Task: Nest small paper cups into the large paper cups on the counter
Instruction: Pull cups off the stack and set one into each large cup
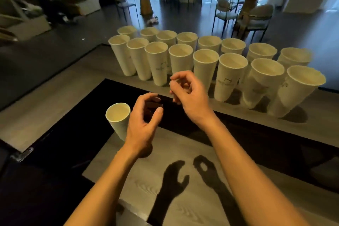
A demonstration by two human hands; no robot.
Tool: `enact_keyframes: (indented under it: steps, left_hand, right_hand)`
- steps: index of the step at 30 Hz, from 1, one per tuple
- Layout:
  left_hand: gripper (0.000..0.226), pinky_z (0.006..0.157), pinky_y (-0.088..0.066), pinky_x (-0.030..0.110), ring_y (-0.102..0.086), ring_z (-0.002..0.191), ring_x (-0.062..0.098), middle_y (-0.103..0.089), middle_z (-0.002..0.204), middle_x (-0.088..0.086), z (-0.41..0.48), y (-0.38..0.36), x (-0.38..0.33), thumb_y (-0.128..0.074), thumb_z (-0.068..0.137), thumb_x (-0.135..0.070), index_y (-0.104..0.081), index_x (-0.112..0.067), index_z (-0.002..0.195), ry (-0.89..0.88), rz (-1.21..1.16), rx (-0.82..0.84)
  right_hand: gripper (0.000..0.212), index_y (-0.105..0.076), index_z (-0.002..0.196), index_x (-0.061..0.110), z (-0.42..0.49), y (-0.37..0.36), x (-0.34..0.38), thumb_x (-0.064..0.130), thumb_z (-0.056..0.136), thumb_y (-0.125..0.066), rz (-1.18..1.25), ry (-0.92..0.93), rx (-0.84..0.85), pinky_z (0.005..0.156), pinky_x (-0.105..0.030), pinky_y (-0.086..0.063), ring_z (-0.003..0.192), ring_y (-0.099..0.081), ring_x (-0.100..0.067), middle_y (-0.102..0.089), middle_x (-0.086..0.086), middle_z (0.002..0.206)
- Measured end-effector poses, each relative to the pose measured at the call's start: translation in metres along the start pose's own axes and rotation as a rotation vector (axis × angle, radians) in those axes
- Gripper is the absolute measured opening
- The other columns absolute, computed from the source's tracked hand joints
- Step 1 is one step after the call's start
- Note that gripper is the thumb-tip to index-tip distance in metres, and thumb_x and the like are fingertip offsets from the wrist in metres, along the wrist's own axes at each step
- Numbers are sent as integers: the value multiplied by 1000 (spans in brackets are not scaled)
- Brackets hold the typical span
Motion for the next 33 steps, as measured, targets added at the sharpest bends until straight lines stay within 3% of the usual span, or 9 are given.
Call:
enact_keyframes:
  steps: [3, 7, 11, 15, 19, 22, 27, 30, 33]
  left_hand:
    - [48, 92, -51, 24, -62, 115, 14, -61, 122, -1, -14, 46, 7, -61, 88, -41, -54, -18, 129, 15, 132, -117]
    - [66, 99, -49, 31, -54, 123, 14, -54, 132, 0, -25, 90, 37, -68, 83, -46, -49, -13, 136, 65, 234, -212]
    - [91, 111, -38, 25, -45, 136, 13, -43, 146, -2, -35, 106, 84, -79, 74, -49, -35, -18, 148, 172, 223, -205]
    - [107, 117, -32, 26, -37, 143, 8, -36, 153, -6, -36, 116, 132, -87, 69, -47, -26, -21, 152, 250, 165, -161]
    - [117, 118, -33, 30, -34, 145, 14, -30, 155, 2, -29, 122, 168, -91, 63, -44, -22, -15, 153, 237, 174, -91]
    - [123, 114, -37, 33, -41, 141, 13, -33, 155, -1, -24, 123, 204, -92, 55, -45, -20, -26, 152, 338, 61, -29]
    - [114, 106, -45, 17, -54, 127, -3, -54, 137, -13, -16, 107, 255, -93, 52, -38, -32, -25, 147, 476, -113, 105]
    - [100, 106, -50, 47, -62, 123, 11, -64, 131, 2, -4, 99, 278, -97, 54, -24, -47, -18, 140, 481, -135, 161]
    - [98, 105, -51, 45, -62, 124, 15, -63, 133, 0, 5, 93, 273, -97, 56, -27, -47, -21, 140, 456, -147, 157]
  right_hand:
    - [16, -60, 110, 18, 10, -53, -8, 21, 94, -63, 18, -23, 113, 75, -29, -54, 87, -62, -17, -63, -3, 96]
    - [22, -59, 114, 21, 21, -115, -33, 23, 92, -65, 8, -77, 243, 79, -22, -50, 91, -59, -4, -63, 3, 102]
    - [27, -57, 118, 26, 27, -154, -66, 26, 92, -65, -68, -114, 309, 82, -18, -46, 104, -56, -2, -57, 5, 118]
    - [37, -55, 123, 34, 34, -177, -100, 41, 89, -65, -240, -131, 405, 104, -36, -43, 121, -47, -2, -47, 14, 127]
    - [57, -49, 126, 43, 30, -209, -124, 60, 76, -70, -407, -164, 590, 106, -46, -39, 129, -39, -6, -36, 19, 139]
    - [74, -45, 131, 43, 24, -231, -140, 63, 67, -76, -550, -191, 700, 104, -45, -41, 130, -38, -8, -27, 19, 146]
    - [76, -45, 128, 40, 32, -242, -156, 58, 64, -80, -642, -214, 619, 90, -40, -51, 109, -52, -9, -41, 16, 129]
    - [71, -49, 123, 40, 42, -233, -157, 55, 63, -81, -622, -266, 505, 89, -39, -51, 106, -53, -8, -47, 17, 122]
    - [67, -50, 120, 42, 44, -220, -152, 51, 63, -83, -553, -312, 430, 94, -40, -49, 111, -51, -7, -50, 19, 121]
Point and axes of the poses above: each hand's wrist, its own z-axis towards the middle knuckle, its own y-axis out of the back of the hand, x = y × z, the point moved 9 cm from there along z, towards the middle knuckle
